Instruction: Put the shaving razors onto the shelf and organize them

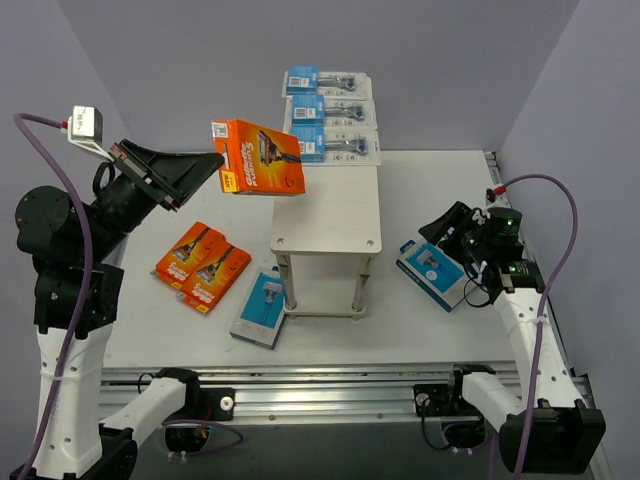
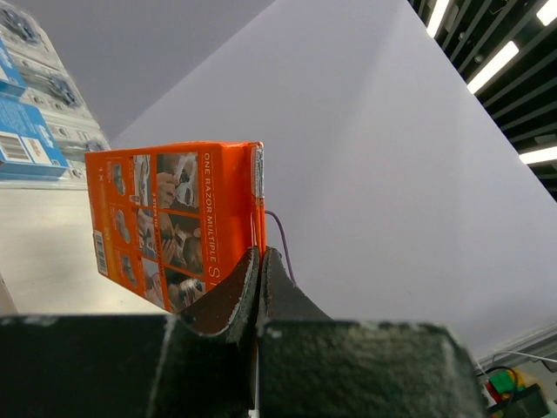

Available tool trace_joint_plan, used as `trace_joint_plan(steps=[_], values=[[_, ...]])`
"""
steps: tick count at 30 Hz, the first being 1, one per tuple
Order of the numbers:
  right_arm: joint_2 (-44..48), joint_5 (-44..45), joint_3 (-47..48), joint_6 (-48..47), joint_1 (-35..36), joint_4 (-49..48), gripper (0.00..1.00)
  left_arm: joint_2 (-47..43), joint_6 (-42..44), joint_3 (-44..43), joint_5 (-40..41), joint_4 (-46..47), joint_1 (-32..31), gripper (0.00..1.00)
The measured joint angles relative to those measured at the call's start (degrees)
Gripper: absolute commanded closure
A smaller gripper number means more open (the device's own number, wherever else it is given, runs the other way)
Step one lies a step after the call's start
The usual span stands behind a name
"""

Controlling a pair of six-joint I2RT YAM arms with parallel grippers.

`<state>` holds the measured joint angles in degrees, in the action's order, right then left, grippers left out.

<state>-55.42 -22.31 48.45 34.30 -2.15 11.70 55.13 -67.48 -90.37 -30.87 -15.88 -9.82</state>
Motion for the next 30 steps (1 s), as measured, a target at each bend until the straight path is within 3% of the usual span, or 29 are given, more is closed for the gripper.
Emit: trace_joint_plan(steps=[20,30], values=[[1.44,1.84,0.0,1.09,0.0,0.59,0.4,-1.92,-11.89,16.31,-1.14,8.24,-9.33,0.98],[1.97,2.82,0.0,1.49,0.0,0.59,0.4,-1.51,-7.39,18.34,-0.42,3.74,-9.38,0.98]])
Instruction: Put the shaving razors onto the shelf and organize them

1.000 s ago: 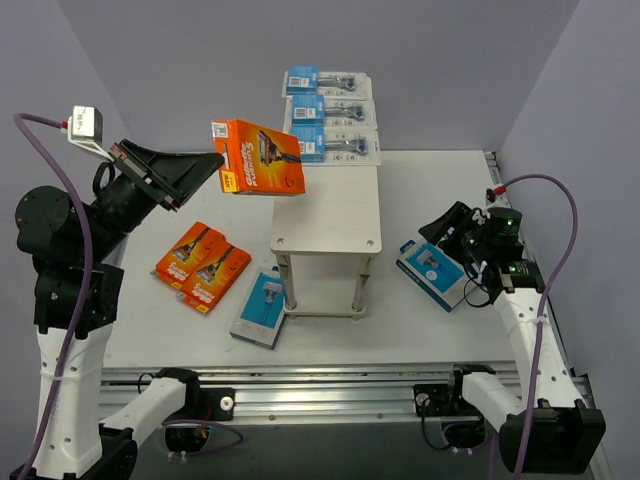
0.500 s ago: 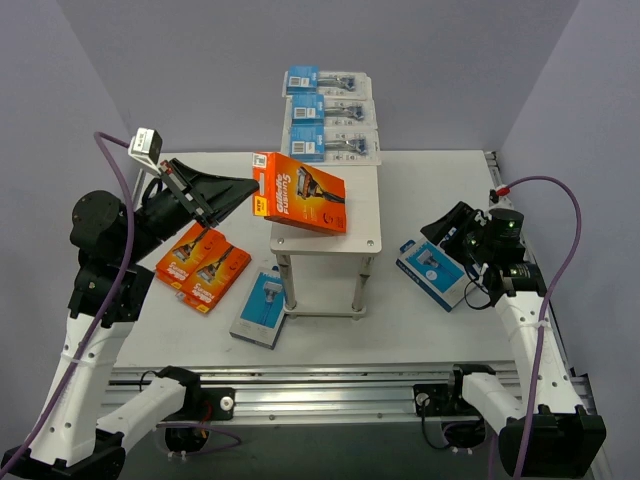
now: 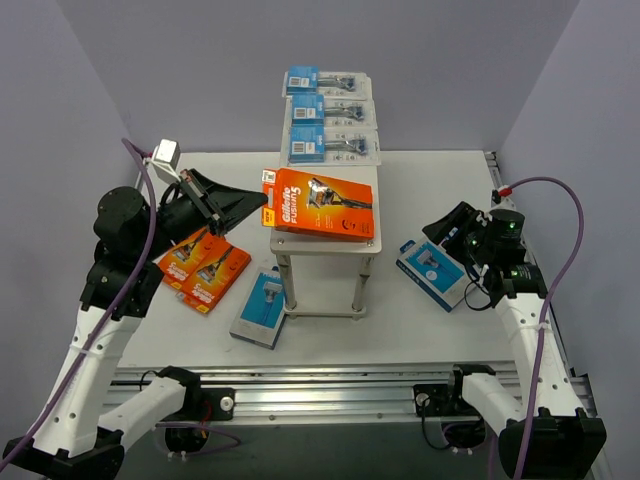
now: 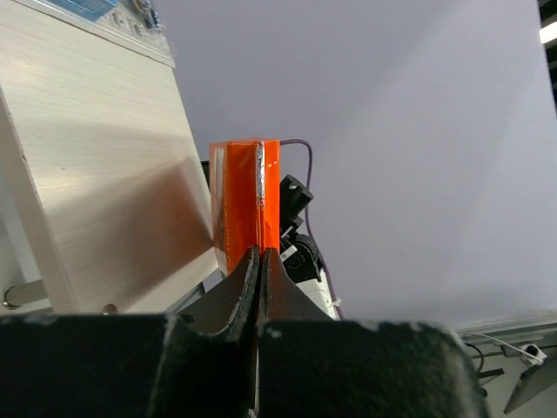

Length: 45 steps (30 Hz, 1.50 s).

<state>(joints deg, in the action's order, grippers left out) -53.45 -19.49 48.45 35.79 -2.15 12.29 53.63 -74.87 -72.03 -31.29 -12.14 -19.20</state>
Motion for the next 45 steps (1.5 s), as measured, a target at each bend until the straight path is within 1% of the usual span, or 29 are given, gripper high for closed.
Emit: trace_joint_plan(steps=[8,12,16,32,45], values=[[0.0,0.24,0.0,-0.94,0.0,0.0,0.4,3.32,11.02,-5.68,2.82,-11.63,0.0,0.98],[0.0,0.61,0.0,-1.6,0.0,0.02,0.4,5.62,17.16,-8.22,5.53,-17.09,0.0,0.98],[-0.02,0.63,0.0,-2.12,0.0,0.26,0.4,7.06,21.07,-8.92,8.0,-20.37,0.0,0.98],[-2.1,0.63,1.31,-4.02,0.0,0.81,0.4,10.64,26.1,-9.77,10.38,-21.46,-0.15,0.98],[-5.51,0.59,4.72,-4.79,0.0,0.79,0.4,14.51,27.02,-11.61,10.49,-20.72,-0.2,0.98]])
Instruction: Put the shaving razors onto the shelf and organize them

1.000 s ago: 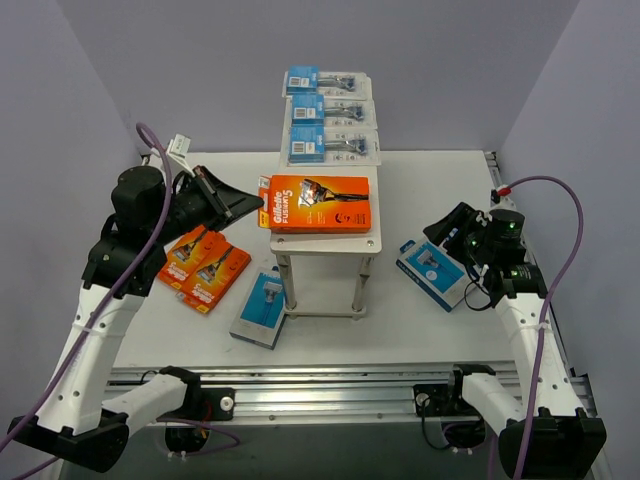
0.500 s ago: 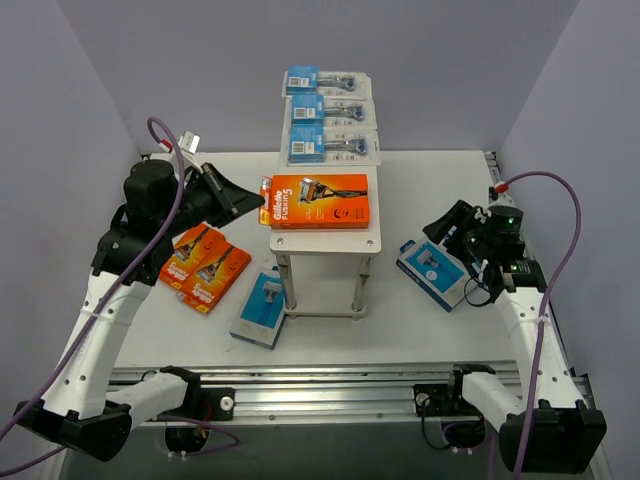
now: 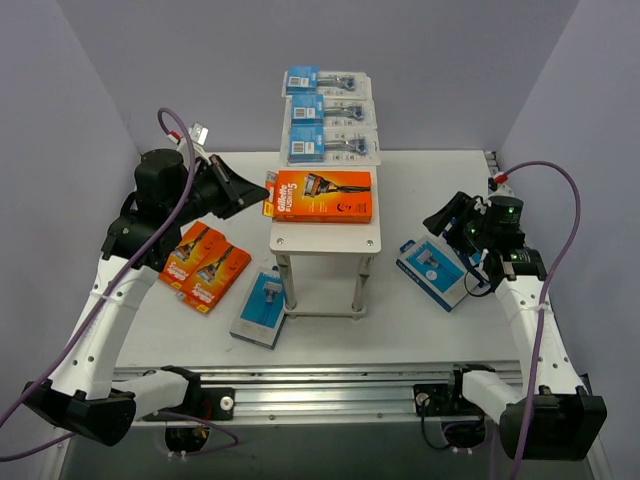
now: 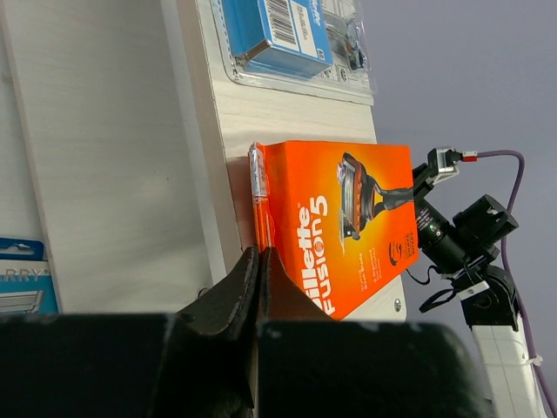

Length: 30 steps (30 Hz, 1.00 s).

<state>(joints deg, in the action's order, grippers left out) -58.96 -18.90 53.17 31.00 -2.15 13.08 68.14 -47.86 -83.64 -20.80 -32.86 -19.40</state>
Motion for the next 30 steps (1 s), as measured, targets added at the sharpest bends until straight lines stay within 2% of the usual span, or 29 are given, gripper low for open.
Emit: trace_joint_plan(steps=[30], values=[[-1.97,-1.09,3.54,-0.22,0.0,-0.17,0.4,3.96,0.26,-2.12,0.02,2.71,-0.85,0.98]])
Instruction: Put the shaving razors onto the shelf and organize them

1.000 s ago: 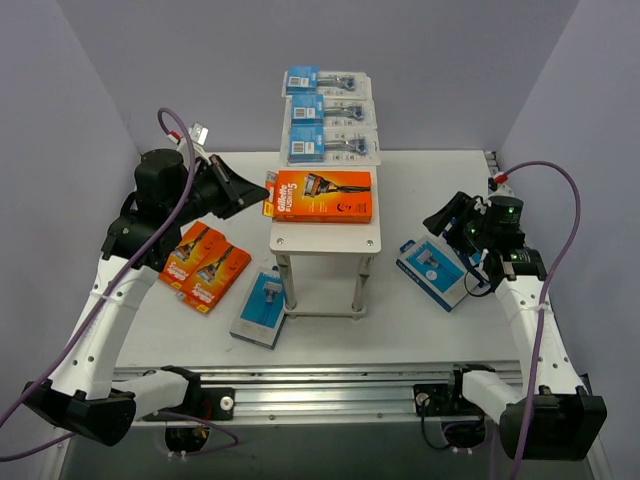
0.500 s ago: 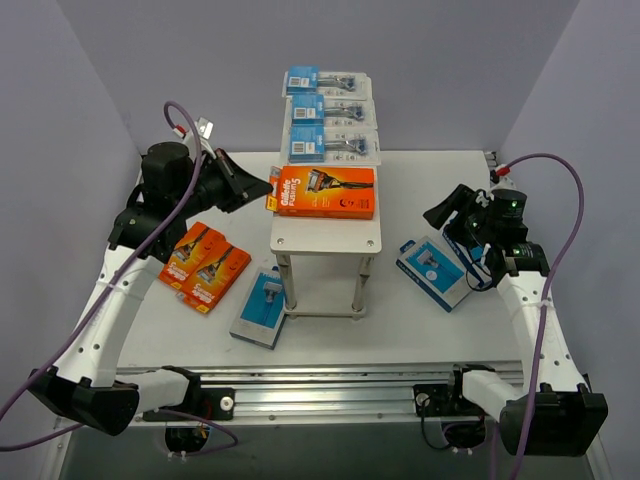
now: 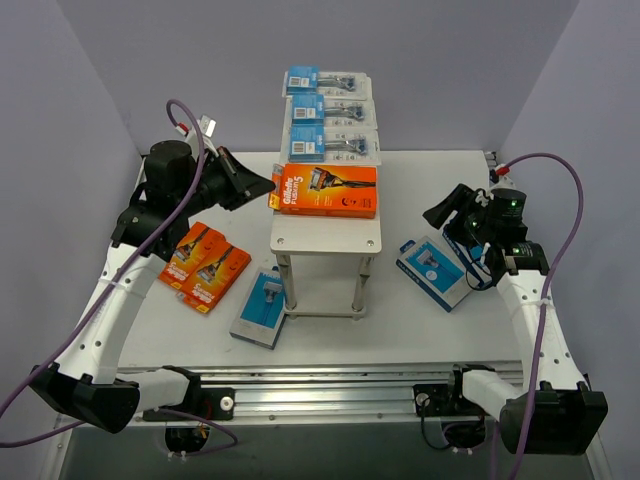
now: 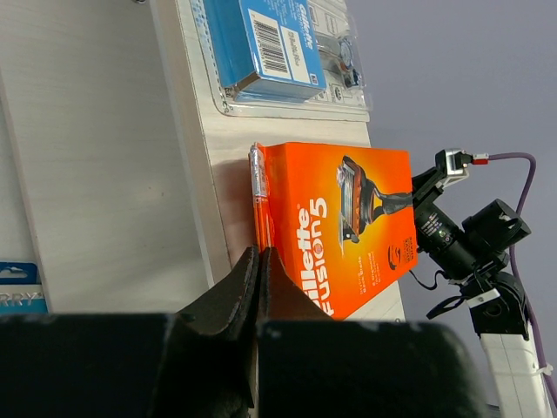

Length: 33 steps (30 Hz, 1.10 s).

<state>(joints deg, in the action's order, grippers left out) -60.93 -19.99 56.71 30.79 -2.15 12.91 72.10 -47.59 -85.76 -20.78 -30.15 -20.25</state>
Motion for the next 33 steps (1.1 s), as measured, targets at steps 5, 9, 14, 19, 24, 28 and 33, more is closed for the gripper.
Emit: trace_joint_plan(steps=[5,9,14,19,24,28,33], values=[[-0.24,0.0,0.0,-0.02,0.0,-0.2,0.4,0.13,-0.11,0.0,0.07,0.48,-0.26,0.98],[-0.66,0.0,0.0,-0.02,0.0,-0.33,0.4,0.24,-0.22,0.0,0.22,0.7,-0.42,0.98],[-0.7,0.0,0.0,-0.02,0.0,-0.35,0.4,0.24,-0.26,0.0,0.22,0.83,-0.44,0.98],[-0.7,-0.02,0.0,-0.02,0.0,-0.35,0.4,0.24,-0.68,0.02,0.44,0.94,-0.61,0.98],[-0.7,0.0,0.0,-0.09,0.0,-0.35,0.4,0.15,-1.31,0.96,0.79,2.23,-0.72,0.89],[-0.7,0.0,0.0,-0.28,0.0,-0.35,0.4,0.11,-1.31,1.16,1.07,2.58,-0.72,0.77],[-0.7,0.0,0.0,-0.44,0.0,-0.35,0.39,0.07,-1.22,1.53,1.55,2.75,-0.72,0.62]])
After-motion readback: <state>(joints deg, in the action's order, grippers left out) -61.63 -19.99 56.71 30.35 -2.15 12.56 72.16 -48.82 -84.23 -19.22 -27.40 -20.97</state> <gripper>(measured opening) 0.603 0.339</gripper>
